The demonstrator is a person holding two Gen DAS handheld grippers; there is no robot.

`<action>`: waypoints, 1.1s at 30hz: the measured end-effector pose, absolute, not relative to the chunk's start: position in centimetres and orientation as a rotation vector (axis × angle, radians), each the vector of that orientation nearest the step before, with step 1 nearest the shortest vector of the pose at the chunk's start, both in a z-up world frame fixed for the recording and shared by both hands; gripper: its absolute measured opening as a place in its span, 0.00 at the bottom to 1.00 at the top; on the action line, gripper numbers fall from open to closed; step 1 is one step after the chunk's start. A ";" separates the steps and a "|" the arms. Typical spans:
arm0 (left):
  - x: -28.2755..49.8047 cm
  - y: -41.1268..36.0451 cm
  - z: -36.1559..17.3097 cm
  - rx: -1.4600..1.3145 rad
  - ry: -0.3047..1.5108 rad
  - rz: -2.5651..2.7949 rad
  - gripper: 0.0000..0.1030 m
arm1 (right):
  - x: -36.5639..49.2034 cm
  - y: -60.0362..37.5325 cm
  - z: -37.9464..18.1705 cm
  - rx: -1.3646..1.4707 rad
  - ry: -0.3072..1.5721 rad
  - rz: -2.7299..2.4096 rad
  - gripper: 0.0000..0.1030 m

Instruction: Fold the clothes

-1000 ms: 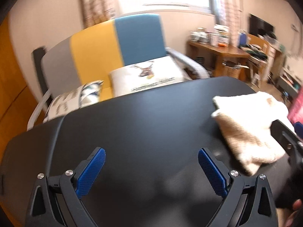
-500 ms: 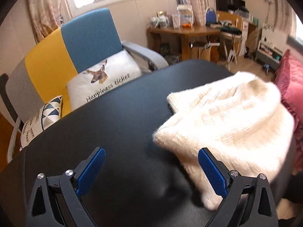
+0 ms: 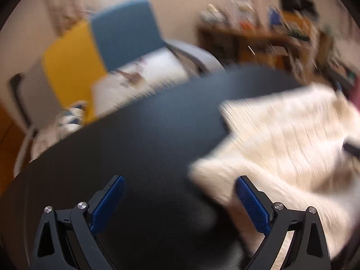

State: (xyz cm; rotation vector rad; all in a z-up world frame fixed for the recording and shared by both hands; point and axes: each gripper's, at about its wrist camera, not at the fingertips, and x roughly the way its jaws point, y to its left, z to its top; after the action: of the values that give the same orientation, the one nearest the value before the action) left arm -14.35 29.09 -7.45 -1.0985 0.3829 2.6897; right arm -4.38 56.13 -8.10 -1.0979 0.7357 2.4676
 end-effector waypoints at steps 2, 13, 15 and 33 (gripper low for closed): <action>-14.7 28.9 -7.7 -1.117 0.365 2.653 0.99 | -4.6 55.5 -8.3 -1.087 0.747 2.471 0.89; -17.2 31.0 -11.4 -1.294 0.426 2.507 1.00 | -7.5 52.6 -10.5 -1.279 0.481 2.411 1.00; -17.8 30.5 -11.6 -1.353 0.299 2.461 1.00 | -7.8 52.1 -10.7 -1.301 0.431 2.392 1.00; -14.7 27.4 -6.8 -1.265 -0.029 2.089 0.10 | -3.7 53.1 -9.2 -1.087 0.794 2.491 0.17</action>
State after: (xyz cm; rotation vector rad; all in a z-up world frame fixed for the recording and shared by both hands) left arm -14.68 27.38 -6.85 -1.2649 -0.0292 2.0889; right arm -3.74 53.13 -9.15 -1.0869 0.7942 2.4908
